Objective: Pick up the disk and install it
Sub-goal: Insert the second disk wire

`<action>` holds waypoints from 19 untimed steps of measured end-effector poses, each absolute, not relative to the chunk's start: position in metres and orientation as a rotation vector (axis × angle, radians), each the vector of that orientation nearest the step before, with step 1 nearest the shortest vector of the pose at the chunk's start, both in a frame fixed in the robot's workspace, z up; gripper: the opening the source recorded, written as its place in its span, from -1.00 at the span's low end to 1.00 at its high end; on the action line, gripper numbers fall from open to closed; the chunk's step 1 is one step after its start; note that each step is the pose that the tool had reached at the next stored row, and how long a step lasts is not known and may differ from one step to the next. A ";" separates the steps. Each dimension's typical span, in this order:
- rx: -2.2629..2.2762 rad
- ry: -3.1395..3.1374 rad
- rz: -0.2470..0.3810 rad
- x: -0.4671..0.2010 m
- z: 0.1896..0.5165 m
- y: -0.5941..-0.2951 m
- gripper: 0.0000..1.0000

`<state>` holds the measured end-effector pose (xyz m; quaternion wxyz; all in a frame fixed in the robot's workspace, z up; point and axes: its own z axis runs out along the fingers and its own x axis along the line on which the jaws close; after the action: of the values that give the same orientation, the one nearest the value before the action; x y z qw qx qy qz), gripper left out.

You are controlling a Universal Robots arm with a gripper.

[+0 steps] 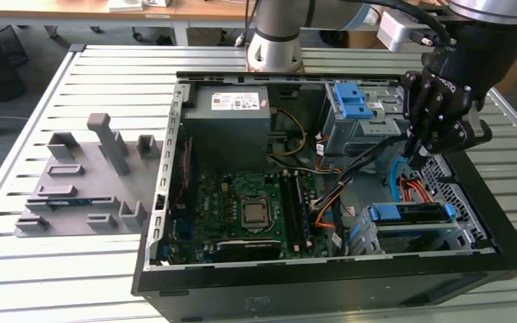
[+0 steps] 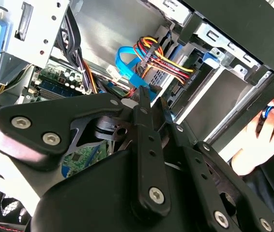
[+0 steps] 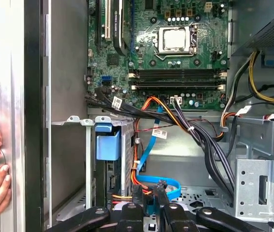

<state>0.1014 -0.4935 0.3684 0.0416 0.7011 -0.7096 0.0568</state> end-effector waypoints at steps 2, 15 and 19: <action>2.146 -2.172 0.174 0.101 0.368 -0.494 -0.51; 2.142 -2.169 0.180 0.101 0.364 -0.494 -0.68; 2.167 -2.196 0.132 0.101 0.363 -0.496 -0.68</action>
<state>0.1015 -0.4965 0.3635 0.0267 0.7016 -0.7108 0.0427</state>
